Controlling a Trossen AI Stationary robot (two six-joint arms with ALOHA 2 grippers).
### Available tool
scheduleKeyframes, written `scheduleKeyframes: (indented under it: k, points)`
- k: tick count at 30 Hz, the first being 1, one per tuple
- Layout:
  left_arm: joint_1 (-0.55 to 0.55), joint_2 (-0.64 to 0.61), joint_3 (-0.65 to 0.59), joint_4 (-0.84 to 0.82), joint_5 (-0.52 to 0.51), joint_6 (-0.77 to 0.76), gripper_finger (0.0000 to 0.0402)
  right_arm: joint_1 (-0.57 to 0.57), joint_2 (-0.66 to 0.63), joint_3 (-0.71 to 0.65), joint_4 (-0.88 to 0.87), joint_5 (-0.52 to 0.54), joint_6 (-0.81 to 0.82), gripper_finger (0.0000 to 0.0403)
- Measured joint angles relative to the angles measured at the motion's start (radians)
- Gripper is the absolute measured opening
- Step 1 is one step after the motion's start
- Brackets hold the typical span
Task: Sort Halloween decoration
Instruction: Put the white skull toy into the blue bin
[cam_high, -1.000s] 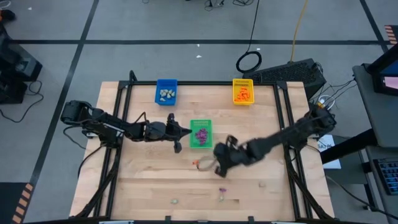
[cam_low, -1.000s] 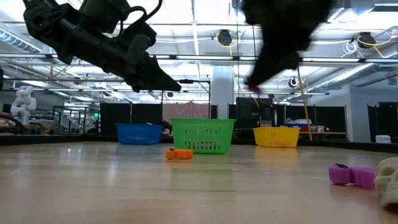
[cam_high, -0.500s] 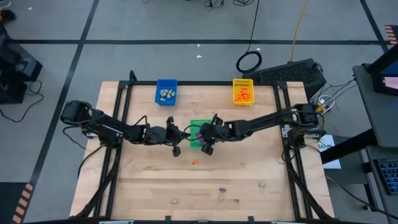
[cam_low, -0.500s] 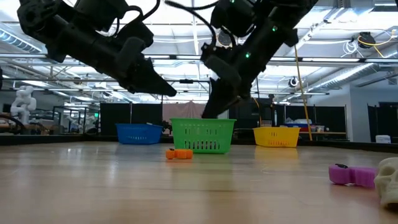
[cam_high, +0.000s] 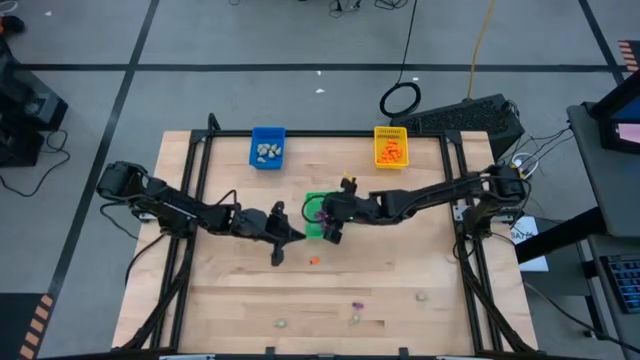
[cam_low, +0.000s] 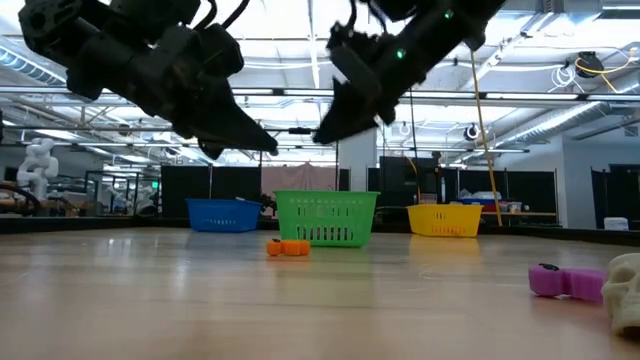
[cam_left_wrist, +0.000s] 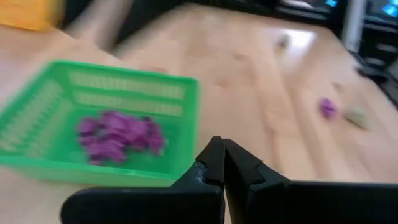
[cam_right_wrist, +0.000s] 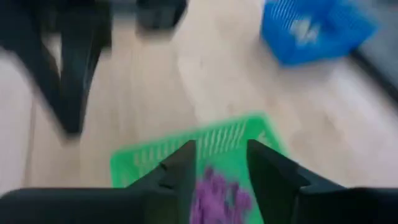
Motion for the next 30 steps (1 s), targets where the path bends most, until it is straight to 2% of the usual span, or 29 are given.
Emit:
scheduleKeyframes:
  k: [3,6,10,16,20,23,26,30]
  points:
    - [-0.037,0.0,0.04,-0.088,0.032,0.006,0.0,0.021,0.001,-0.068,0.162,0.023,-0.031,0.0075]
    - [-0.098,0.0,0.11,-0.266,-0.001,0.037,0.0,0.04,0.003,-0.144,0.31,0.004,-0.046,0.0016]
    - [-0.185,0.0,0.228,-0.523,-0.075,0.037,0.0,0.055,-0.022,-0.223,0.485,0.001,-0.069,0.0012]
    - [-0.317,0.0,0.353,-0.754,-0.082,0.02,0.0,0.053,-0.04,-0.278,0.5,0.002,-0.072,0.0002]
    - [-0.385,0.001,0.391,-0.804,-0.083,-0.126,0.0022,0.051,-0.04,-0.28,0.488,0.003,-0.107,0.0003]
    - [-0.436,0.004,0.404,-0.803,-0.086,-0.316,0.0059,0.051,-0.04,-0.28,0.484,0.003,-0.138,0.0001]
    - [-0.478,0.018,0.409,-0.784,-0.086,-0.397,0.01,0.051,-0.04,-0.28,0.478,0.003,-0.146,0.0001]
    - [-0.515,0.063,0.409,-0.557,-0.045,-0.399,0.014,0.051,-0.04,-0.28,0.478,0.002,-0.153,0.0001]
